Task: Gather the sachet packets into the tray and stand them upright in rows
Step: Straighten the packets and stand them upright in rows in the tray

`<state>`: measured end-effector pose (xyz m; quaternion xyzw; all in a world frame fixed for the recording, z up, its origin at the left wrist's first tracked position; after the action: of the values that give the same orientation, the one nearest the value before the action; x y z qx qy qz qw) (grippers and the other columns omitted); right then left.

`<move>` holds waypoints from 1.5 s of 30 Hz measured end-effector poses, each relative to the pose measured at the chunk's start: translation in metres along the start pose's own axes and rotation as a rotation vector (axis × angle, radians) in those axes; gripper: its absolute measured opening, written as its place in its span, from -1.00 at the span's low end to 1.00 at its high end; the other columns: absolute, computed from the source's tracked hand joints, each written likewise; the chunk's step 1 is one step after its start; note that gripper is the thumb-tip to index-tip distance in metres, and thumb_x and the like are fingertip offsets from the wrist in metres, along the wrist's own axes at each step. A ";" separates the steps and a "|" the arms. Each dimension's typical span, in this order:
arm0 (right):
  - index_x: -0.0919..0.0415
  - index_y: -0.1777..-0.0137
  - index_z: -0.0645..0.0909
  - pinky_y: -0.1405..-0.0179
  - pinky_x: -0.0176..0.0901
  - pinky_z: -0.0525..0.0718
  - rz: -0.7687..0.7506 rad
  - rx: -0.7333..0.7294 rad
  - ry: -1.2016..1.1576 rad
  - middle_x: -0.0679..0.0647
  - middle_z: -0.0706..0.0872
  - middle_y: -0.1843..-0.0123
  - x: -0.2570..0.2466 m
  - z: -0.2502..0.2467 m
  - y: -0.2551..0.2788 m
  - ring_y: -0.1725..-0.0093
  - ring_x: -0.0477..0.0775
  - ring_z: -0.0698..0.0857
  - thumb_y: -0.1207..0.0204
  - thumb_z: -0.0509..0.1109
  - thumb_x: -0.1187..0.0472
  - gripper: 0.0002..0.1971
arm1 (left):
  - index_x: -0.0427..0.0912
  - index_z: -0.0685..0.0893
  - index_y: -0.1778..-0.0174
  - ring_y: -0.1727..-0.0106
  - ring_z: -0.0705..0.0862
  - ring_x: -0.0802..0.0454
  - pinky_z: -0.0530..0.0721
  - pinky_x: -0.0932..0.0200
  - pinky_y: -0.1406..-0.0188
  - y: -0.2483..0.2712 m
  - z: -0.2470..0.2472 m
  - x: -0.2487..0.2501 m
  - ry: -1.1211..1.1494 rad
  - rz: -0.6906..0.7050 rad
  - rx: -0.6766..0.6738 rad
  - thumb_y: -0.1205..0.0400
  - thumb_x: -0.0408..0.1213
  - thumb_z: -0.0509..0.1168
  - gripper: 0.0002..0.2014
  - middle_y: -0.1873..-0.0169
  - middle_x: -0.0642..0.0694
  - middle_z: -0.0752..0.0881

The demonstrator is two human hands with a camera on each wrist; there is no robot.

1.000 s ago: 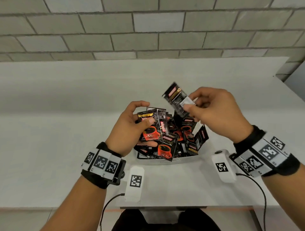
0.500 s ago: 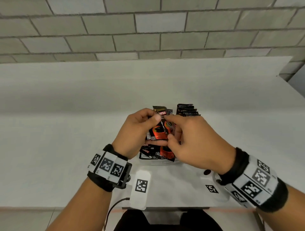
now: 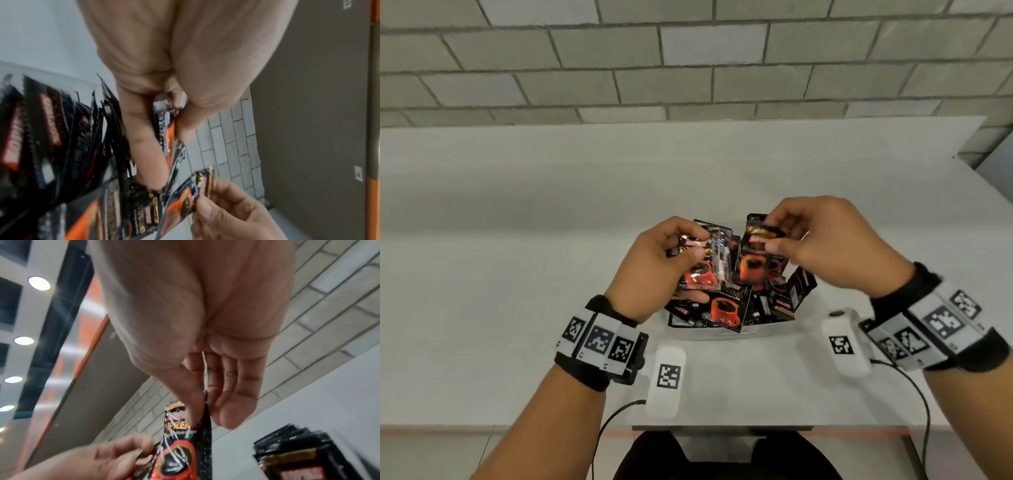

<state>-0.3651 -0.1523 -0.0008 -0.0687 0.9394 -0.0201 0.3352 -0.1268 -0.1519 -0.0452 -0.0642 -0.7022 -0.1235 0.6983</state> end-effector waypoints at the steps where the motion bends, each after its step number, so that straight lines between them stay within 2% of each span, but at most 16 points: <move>1: -0.07 0.13 0.75 0.28 -0.42 0.61 0.025 0.011 -0.009 -0.14 0.78 0.32 0.005 -0.007 -0.003 0.36 -0.17 0.73 -0.42 0.65 0.16 -0.86 | -0.19 0.72 -0.10 0.13 0.82 -0.15 0.84 -0.17 0.35 0.000 -0.006 -0.002 0.018 -0.004 0.047 -0.71 -0.48 0.35 -0.86 -0.02 -0.20 0.74; 2: -0.04 0.16 0.76 0.27 -0.36 0.63 0.051 0.012 -0.022 -0.11 0.79 0.35 0.011 -0.014 -0.006 0.36 -0.13 0.76 -0.41 0.65 0.15 -0.88 | -0.20 0.71 -0.10 0.12 0.82 -0.18 0.84 -0.17 0.35 0.000 -0.011 -0.005 0.042 -0.015 0.082 -0.71 -0.48 0.35 -0.86 -0.01 -0.23 0.73; 5: 0.00 0.20 0.79 0.35 -0.42 0.59 0.099 0.000 0.002 -0.08 0.80 0.39 0.030 -0.027 -0.015 0.39 -0.11 0.77 -0.37 0.69 0.14 -0.88 | -0.25 0.70 -0.13 0.06 0.81 -0.26 0.83 -0.15 0.34 0.001 -0.024 -0.011 0.072 -0.046 0.126 -0.70 -0.48 0.35 -0.87 0.01 -0.30 0.72; 9: 0.06 0.23 0.79 0.31 -0.29 0.57 0.083 -0.019 0.169 -0.07 0.79 0.32 0.045 -0.021 -0.027 0.28 -0.08 0.73 -0.35 0.70 0.17 -0.88 | -0.19 0.73 -0.09 0.09 0.82 -0.24 0.83 -0.19 0.30 0.002 -0.025 -0.012 0.040 -0.053 0.132 -0.70 -0.47 0.36 -0.87 -0.02 -0.53 0.61; 11: 0.09 0.27 0.69 0.36 -0.30 0.52 0.004 -0.026 0.255 -0.08 0.72 0.35 0.047 -0.011 -0.029 0.31 -0.12 0.67 -0.38 0.63 0.21 -0.85 | -0.19 0.73 -0.08 0.12 0.82 -0.21 0.83 -0.19 0.30 0.001 -0.020 -0.011 0.029 -0.053 0.109 -0.70 -0.47 0.36 -0.88 -0.02 -0.49 0.62; 14: 0.12 0.28 0.54 0.36 -0.08 0.63 -0.122 -0.069 0.320 -0.05 0.64 0.38 0.045 0.007 -0.028 0.36 -0.02 0.61 -0.39 0.51 0.27 -0.83 | -0.19 0.72 -0.07 0.11 0.79 -0.15 0.84 -0.22 0.28 0.000 -0.013 -0.009 0.001 -0.063 0.078 -0.71 -0.45 0.36 -0.90 0.04 -0.29 0.65; 17: 0.10 0.29 0.52 0.36 0.01 0.66 -0.139 -0.141 0.414 -0.04 0.63 0.38 0.046 0.016 -0.032 0.37 0.06 0.62 -0.37 0.46 0.25 -0.85 | -0.18 0.72 -0.08 0.05 0.79 -0.16 0.84 -0.23 0.26 -0.002 -0.009 -0.009 -0.016 -0.086 0.066 -0.71 -0.42 0.37 -0.91 -0.03 -0.36 0.66; 20: 0.09 0.34 0.50 0.37 -0.01 0.63 -0.075 -0.221 0.462 -0.01 0.62 0.42 0.052 0.016 -0.037 0.40 0.07 0.60 -0.35 0.49 0.26 -0.80 | -0.15 0.73 -0.06 -0.01 0.74 -0.20 0.84 -0.24 0.24 -0.004 -0.005 -0.007 -0.014 -0.097 0.069 -0.71 -0.42 0.38 -0.90 -0.12 -0.41 0.64; 23: 0.10 0.25 0.60 0.30 -0.02 0.66 -0.028 -0.243 0.426 0.00 0.67 0.35 0.053 0.009 -0.039 0.34 0.03 0.64 -0.33 0.63 0.16 -0.78 | -0.15 0.74 -0.07 0.00 0.74 -0.18 0.84 -0.23 0.25 -0.005 -0.003 -0.005 -0.011 -0.104 0.062 -0.71 -0.41 0.38 -0.90 -0.17 -0.45 0.61; 26: 0.07 0.14 0.67 0.32 -0.16 0.58 -0.086 -0.194 0.342 -0.01 0.71 0.29 0.048 0.005 -0.038 0.31 -0.03 0.64 -0.39 0.65 0.08 -0.79 | -0.18 0.73 -0.08 0.06 0.78 -0.09 0.84 -0.20 0.25 -0.004 -0.003 -0.005 -0.009 -0.110 0.066 -0.72 -0.41 0.37 -0.91 -0.18 -0.46 0.62; 30: 0.12 0.15 0.76 0.33 -0.31 0.53 -0.144 -0.185 0.270 -0.05 0.76 0.34 0.046 0.007 -0.038 0.36 -0.15 0.67 -0.45 0.64 0.19 -0.90 | -0.20 0.72 -0.11 0.08 0.79 -0.06 0.84 -0.21 0.24 -0.006 -0.002 -0.005 -0.012 -0.113 0.066 -0.72 -0.40 0.37 -0.91 -0.17 -0.47 0.62; 37: 0.12 0.25 0.75 0.26 -0.14 0.66 -0.159 -0.219 0.351 -0.09 0.73 0.36 0.046 0.017 -0.043 0.33 -0.10 0.69 -0.40 0.67 0.18 -0.86 | -0.20 0.72 -0.11 0.07 0.77 -0.07 0.84 -0.21 0.24 -0.004 -0.004 -0.005 -0.007 -0.116 0.066 -0.72 -0.41 0.36 -0.91 -0.16 -0.47 0.61; 42: 0.11 0.16 0.74 0.39 -0.28 0.45 -0.088 -0.141 0.342 -0.09 0.66 0.40 0.056 0.014 -0.051 0.38 -0.17 0.60 -0.31 0.74 0.13 -0.76 | -0.20 0.70 -0.13 0.07 0.82 -0.11 0.85 -0.17 0.23 -0.002 -0.006 -0.004 -0.016 -0.122 0.037 -0.72 -0.57 0.27 -0.78 -0.19 -0.39 0.67; 45: 0.12 0.13 0.69 0.35 -0.29 0.53 -0.044 -0.129 0.261 0.02 0.75 0.34 0.058 0.008 -0.050 0.34 -0.07 0.68 -0.27 0.76 0.18 -0.70 | -0.22 0.67 -0.16 0.06 0.85 -0.16 0.85 -0.20 0.19 -0.002 -0.005 -0.005 -0.006 -0.130 -0.001 -0.69 -0.67 0.20 -0.69 -0.18 -0.30 0.73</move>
<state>-0.3989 -0.2097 -0.0389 -0.1075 0.9727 0.0243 0.2045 -0.1225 -0.1551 -0.0504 -0.0190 -0.7070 -0.1688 0.6865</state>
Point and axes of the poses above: each hand's wrist, its own y-axis away from the middle knuckle, its own z-axis out of the palm, x = y × z, the point moved 2 cm from there along -y, towards the middle knuckle
